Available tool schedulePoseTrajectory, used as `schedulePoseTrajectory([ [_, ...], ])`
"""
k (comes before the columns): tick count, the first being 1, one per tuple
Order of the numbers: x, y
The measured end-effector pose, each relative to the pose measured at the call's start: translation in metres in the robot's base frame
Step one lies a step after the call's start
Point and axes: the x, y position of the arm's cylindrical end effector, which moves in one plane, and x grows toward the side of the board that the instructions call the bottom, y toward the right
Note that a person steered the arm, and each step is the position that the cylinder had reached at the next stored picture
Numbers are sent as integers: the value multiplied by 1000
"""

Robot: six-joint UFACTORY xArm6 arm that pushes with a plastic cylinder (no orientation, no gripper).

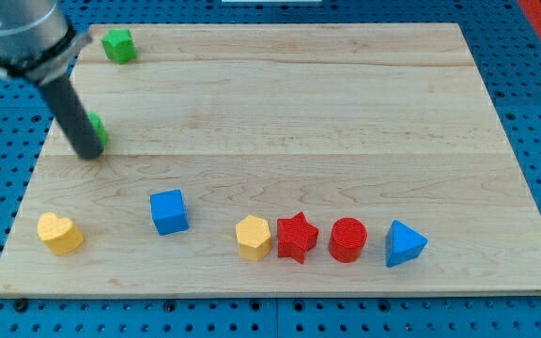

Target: Slide the green circle to the bottom of green star

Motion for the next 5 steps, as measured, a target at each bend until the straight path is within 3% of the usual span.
schedulePoseTrajectory([
  [1, -68, 8],
  [2, -27, 9],
  [3, -50, -30],
  [4, -96, -25],
  [5, -103, -34],
])
